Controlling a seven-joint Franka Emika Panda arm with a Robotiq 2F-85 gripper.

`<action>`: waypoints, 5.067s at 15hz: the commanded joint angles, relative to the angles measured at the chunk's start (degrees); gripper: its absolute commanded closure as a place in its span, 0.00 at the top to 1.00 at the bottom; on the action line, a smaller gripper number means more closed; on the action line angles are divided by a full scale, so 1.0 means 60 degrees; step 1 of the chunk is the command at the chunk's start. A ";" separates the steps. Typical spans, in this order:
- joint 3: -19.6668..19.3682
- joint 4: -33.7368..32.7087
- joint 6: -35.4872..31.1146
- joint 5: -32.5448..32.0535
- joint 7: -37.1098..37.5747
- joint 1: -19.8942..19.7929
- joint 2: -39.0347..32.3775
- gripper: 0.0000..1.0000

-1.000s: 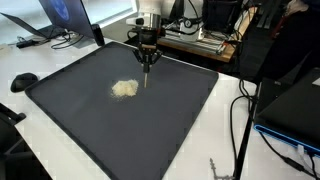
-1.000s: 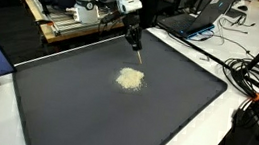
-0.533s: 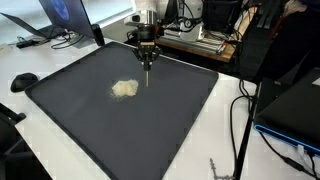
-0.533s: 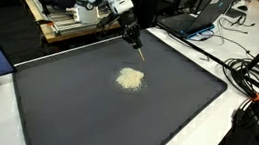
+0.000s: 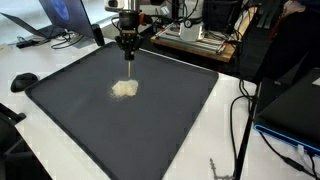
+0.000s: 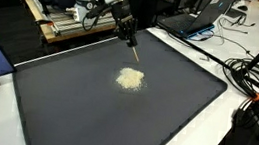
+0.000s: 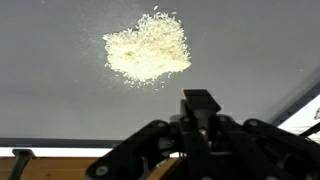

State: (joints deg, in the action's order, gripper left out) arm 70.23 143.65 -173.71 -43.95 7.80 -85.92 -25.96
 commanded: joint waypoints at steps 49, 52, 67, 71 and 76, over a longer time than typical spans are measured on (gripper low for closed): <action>-1.1272 -0.4823 0.5522 0.3881 -0.1187 1.3685 0.0139 0.03; -1.1639 -0.4960 0.5595 0.3856 -0.1152 1.4023 -0.0064 0.03; -1.1838 -0.5385 0.6095 0.4073 -0.1504 1.4223 -0.0547 0.03; -1.1872 -0.5245 0.6202 0.3949 -0.1390 1.4338 -0.0307 0.03; -1.1958 -0.4907 0.6292 0.3793 -0.1202 1.4597 0.0157 0.03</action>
State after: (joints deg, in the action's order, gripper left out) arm -0.21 112.56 -137.45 -21.48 0.54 -0.34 -27.34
